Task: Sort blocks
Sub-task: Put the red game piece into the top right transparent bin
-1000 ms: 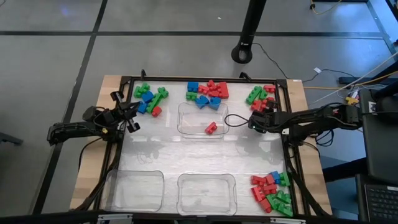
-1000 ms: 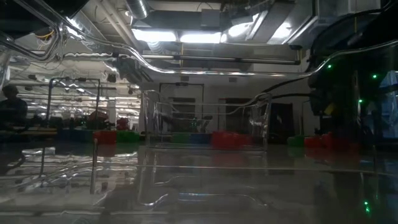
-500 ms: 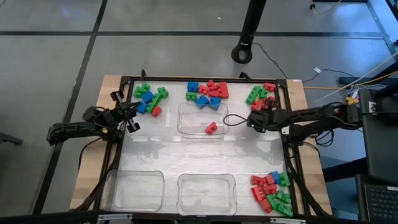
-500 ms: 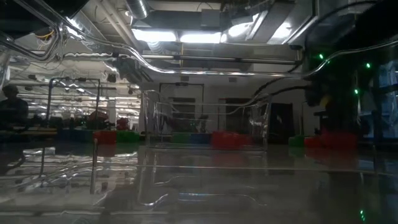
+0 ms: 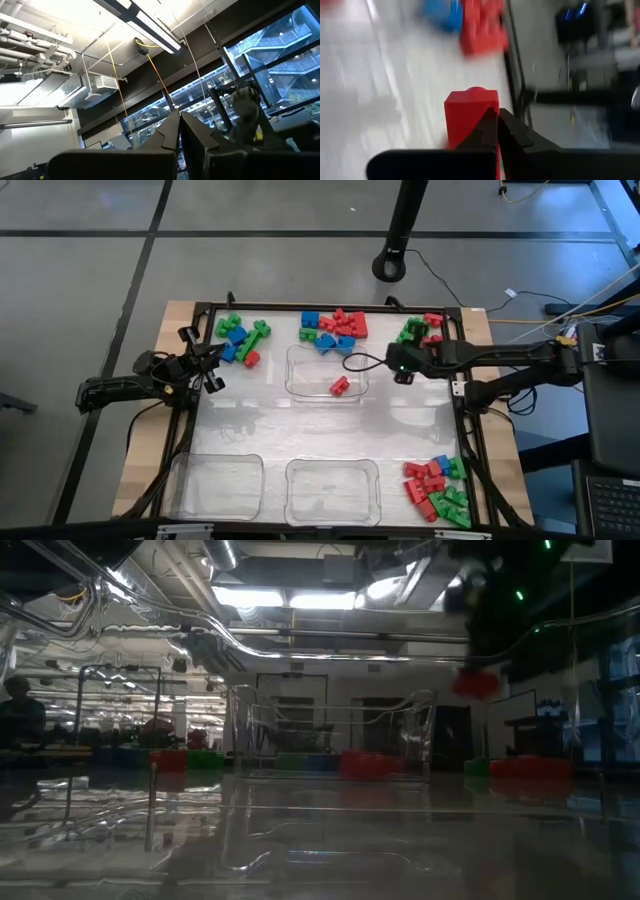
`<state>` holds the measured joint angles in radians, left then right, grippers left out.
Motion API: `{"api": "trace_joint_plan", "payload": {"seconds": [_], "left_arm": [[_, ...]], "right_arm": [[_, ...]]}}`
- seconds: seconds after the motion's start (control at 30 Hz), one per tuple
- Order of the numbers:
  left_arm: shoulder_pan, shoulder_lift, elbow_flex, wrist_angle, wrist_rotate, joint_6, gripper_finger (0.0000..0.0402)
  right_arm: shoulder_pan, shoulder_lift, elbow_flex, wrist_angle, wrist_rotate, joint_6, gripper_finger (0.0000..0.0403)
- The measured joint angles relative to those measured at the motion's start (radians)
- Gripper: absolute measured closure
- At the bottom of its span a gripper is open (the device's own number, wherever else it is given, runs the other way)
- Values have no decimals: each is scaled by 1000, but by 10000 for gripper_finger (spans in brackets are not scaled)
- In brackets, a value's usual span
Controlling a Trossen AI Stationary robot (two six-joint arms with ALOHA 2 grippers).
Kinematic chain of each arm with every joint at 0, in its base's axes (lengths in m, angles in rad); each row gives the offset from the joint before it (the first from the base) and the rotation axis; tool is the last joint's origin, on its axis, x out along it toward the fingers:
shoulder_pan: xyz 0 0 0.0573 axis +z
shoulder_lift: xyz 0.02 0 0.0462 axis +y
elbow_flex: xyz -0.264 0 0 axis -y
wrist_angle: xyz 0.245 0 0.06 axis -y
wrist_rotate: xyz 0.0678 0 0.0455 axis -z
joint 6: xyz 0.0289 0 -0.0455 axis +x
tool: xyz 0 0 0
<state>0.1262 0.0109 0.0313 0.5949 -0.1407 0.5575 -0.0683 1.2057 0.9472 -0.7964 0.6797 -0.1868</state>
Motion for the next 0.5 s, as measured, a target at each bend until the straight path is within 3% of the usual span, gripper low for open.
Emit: {"api": "trace_joint_plan", "payload": {"seconds": [0.23, 0.5], "left_arm": [[0, 0, 0, 0, 0, 0, 396], [0, 0, 0, 0, 0, 0, 396]], "right_arm": [[59, 23, 24, 354, -60, -180, 398], [55, 179, 24, 610, -204, -268, 397]]}}
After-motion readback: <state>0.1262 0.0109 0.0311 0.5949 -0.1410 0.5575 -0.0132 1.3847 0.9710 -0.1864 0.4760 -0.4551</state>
